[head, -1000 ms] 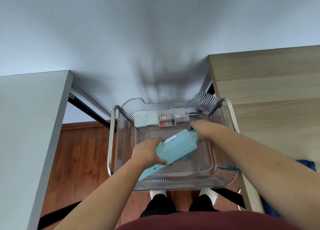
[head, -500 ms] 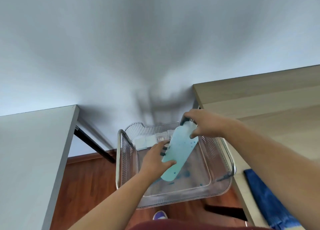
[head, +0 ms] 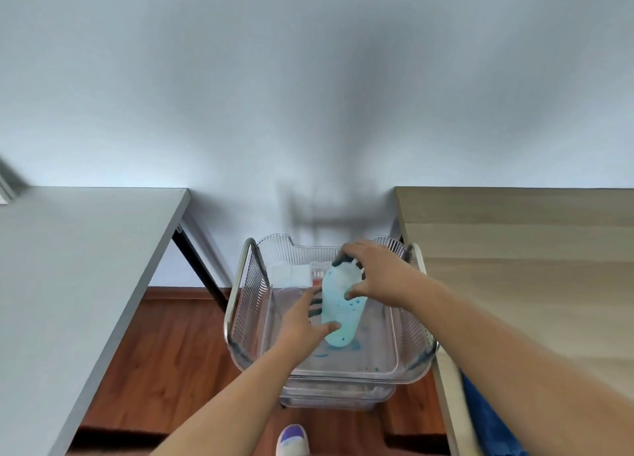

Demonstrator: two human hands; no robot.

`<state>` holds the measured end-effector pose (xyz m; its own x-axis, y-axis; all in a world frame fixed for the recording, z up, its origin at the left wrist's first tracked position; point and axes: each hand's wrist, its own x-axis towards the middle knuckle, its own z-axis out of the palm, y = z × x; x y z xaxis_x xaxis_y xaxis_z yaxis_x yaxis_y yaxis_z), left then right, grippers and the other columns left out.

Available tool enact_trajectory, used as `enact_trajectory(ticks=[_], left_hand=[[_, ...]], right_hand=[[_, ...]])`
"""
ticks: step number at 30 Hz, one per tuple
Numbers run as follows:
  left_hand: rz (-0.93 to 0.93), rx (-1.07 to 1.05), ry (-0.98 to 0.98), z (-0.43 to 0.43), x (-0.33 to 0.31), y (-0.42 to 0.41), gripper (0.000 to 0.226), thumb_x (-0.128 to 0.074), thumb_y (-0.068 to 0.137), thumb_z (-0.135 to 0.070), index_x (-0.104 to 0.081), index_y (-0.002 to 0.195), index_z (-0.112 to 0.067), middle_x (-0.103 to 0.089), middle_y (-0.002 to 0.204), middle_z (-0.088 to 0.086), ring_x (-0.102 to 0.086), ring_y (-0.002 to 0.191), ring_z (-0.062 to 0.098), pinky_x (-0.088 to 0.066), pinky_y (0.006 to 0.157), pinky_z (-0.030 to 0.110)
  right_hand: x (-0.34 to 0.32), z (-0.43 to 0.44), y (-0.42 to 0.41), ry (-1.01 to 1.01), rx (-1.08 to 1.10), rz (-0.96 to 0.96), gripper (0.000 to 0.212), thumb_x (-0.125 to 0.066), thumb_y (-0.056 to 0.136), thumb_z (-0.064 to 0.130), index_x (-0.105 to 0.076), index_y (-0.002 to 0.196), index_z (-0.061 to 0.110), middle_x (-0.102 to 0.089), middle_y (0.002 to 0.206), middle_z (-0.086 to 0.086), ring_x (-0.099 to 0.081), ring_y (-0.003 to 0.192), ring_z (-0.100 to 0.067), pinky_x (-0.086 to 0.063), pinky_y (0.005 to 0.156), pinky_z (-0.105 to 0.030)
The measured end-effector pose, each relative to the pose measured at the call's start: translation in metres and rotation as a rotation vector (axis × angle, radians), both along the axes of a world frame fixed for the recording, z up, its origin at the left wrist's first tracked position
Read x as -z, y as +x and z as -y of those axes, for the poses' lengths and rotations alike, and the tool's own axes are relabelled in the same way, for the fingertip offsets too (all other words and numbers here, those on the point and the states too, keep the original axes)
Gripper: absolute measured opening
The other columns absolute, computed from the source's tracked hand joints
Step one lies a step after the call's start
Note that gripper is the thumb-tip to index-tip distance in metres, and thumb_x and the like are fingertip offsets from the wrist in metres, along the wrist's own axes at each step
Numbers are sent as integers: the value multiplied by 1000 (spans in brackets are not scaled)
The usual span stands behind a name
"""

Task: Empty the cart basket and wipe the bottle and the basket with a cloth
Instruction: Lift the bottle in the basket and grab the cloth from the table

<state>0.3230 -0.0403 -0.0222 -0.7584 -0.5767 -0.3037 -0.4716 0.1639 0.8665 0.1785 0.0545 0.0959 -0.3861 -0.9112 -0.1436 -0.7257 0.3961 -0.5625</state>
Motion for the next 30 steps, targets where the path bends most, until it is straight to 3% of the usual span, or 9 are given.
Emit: enact_trajectory(ticks=[3,5,8,12,15,18,21,23,30], left_hand=[[17,-9,-8,-9,-9,2,71,-78,77,-18,-41,138,-23,-59,126,-1,-58,105,9,-48,89,26],[47,-27,-43,-17,-16,6,74,-75,80,-23,-36,141,-18,-55,127,2,-57,108,14,-48,91,29],[39,-47,-216,-34,-29,20,60,-74,80,-26,-45,131,-17,-55,110,-2,-57,94,11,-45,75,15],[-80,6,-370,-68,-48,30,40,-72,81,-24,-53,115,-22,-55,95,-8,-55,86,4,-43,71,12],[-160,143,-390,-101,-56,12,37,-70,81,-27,-50,112,-31,-54,96,-12,-53,89,0,-40,75,7],[-184,389,-473,-136,-57,-26,40,-66,83,-31,-50,120,-26,-50,104,-14,-49,94,-1,-39,86,7],[-105,629,-553,-170,-49,-69,46,-60,88,-36,-46,130,-22,-49,125,-5,-49,114,11,-43,100,27],[-25,730,-608,-188,-42,-92,48,-58,89,-36,-44,132,-21,-47,131,0,-51,116,20,-43,96,34],[283,785,-828,-205,-10,-125,46,-55,92,-36,-45,129,-13,-49,129,9,-49,116,29,-38,96,40]], right_hand=[[3,-7,3,-31,14,-4,56,-82,65,21,-55,114,27,-52,110,5,-46,96,-9,-42,87,-24],[1,-18,0,-72,46,-3,61,-83,64,24,-54,117,28,-50,113,7,-47,98,-9,-40,86,-22],[-3,-51,-14,-171,151,21,53,-82,67,27,-57,114,30,-50,112,12,-51,99,-8,-34,77,-12],[8,-127,-41,-216,403,70,33,-77,75,25,-61,103,30,-56,107,7,-54,98,-11,-41,79,-25],[31,-191,-56,-99,543,53,31,-76,77,21,-62,105,26,-59,112,4,-56,105,-17,-42,83,-28],[56,-242,-63,145,569,36,44,-74,79,24,-56,119,24,-52,130,0,-47,122,-22,-39,98,-30],[80,-268,-60,365,516,15,63,-70,81,34,-41,137,24,-36,148,0,-34,134,-23,-32,109,-35],[92,-275,-60,397,512,4,71,-67,82,38,-32,142,23,-31,152,0,-30,138,-23,-29,112,-36],[108,-280,-66,371,497,-182,55,-56,88,42,-37,137,25,-45,137,-3,-37,127,-25,-33,108,-37]])
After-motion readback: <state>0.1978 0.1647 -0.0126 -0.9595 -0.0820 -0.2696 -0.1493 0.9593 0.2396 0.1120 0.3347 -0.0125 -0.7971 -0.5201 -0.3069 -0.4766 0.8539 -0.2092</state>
